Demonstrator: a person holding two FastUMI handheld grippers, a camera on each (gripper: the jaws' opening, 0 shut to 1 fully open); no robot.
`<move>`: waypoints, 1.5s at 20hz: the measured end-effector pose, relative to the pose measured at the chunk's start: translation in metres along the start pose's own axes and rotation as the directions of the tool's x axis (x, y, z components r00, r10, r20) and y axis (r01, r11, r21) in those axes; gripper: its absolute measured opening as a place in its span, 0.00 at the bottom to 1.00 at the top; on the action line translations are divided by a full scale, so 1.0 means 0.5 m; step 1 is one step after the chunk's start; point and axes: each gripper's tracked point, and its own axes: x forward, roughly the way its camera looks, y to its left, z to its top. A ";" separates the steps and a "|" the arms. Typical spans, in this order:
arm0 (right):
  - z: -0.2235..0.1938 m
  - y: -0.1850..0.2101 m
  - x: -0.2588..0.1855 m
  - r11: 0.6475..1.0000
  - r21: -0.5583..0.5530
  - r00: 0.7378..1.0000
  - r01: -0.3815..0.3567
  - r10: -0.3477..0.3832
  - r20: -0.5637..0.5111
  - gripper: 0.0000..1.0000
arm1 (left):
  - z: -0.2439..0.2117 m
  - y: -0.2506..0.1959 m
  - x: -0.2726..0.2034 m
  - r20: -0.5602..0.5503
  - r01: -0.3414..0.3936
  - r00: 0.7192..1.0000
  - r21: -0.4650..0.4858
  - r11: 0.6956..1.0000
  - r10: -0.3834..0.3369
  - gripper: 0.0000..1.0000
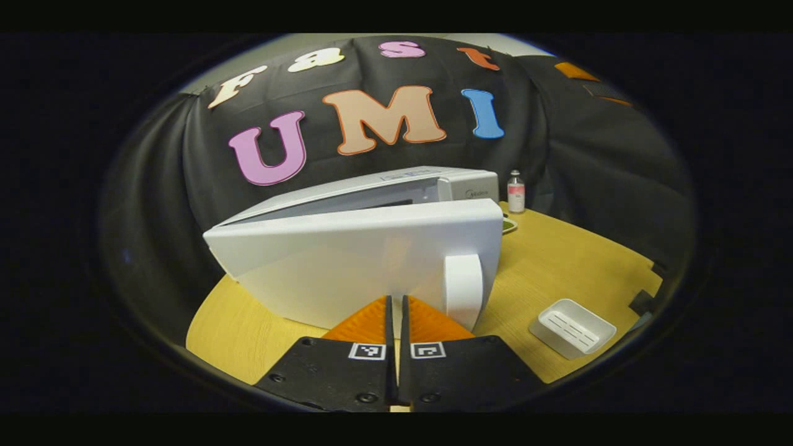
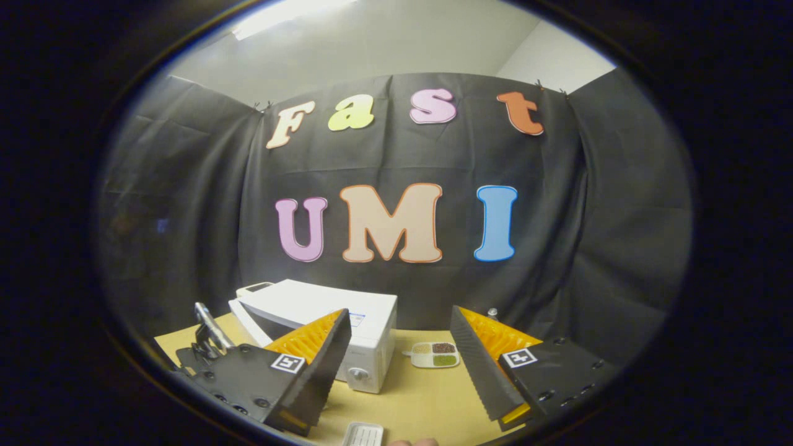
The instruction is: Open the microwave oven with the left hand, put the food in, and close the microwave oven.
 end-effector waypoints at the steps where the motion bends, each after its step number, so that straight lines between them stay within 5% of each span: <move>1: -0.001 -0.004 0.000 1.000 0.001 1.000 0.001 -0.001 0.002 0.90 | 0.006 -0.003 0.017 0.002 0.001 1.000 0.005 1.000 -0.001 0.00; 7: -0.001 -0.039 0.005 1.000 0.001 1.000 0.010 -0.010 -0.002 0.91 | 0.044 -0.025 0.098 0.005 0.009 1.000 0.026 1.000 -0.009 0.00; 8: -0.001 -0.042 0.008 1.000 0.012 1.000 0.009 -0.009 -0.003 0.99 | 0.048 -0.028 0.108 0.004 0.008 1.000 0.028 1.000 -0.008 0.02; 9: -0.004 -0.043 0.012 1.000 0.018 1.000 0.009 -0.009 -0.003 0.91 | 0.050 -0.027 0.120 -0.001 0.005 1.000 0.033 0.999 -0.005 0.02; 13: -0.012 -0.042 0.019 1.000 -0.010 1.000 0.002 -0.002 0.002 0.91 | 0.059 -0.021 0.153 -0.012 -0.014 1.000 0.046 0.999 0.014 0.00; 20: -0.029 -0.048 0.025 1.000 0.007 1.000 0.006 -0.006 -0.003 0.91 | 0.069 -0.023 0.175 -0.039 -0.030 0.999 -0.018 0.999 0.029 0.01; 21: -0.032 -0.049 0.029 1.000 0.020 1.000 0.006 -0.006 -0.009 0.99 | 0.065 -0.028 0.181 -0.053 -0.025 0.998 -0.045 0.999 0.023 0.00; 23: -0.041 -0.055 0.031 0.999 0.040 1.000 0.010 -0.010 -0.019 0.91 | 0.065 -0.029 0.185 -0.063 -0.019 0.998 -0.102 0.995 0.013 0.01; 30: -0.042 -0.061 0.016 0.996 0.080 0.999 0.031 -0.030 -0.009 0.91 | 0.087 -0.027 0.154 -0.054 -0.033 0.998 -0.010 0.999 0.033 0.00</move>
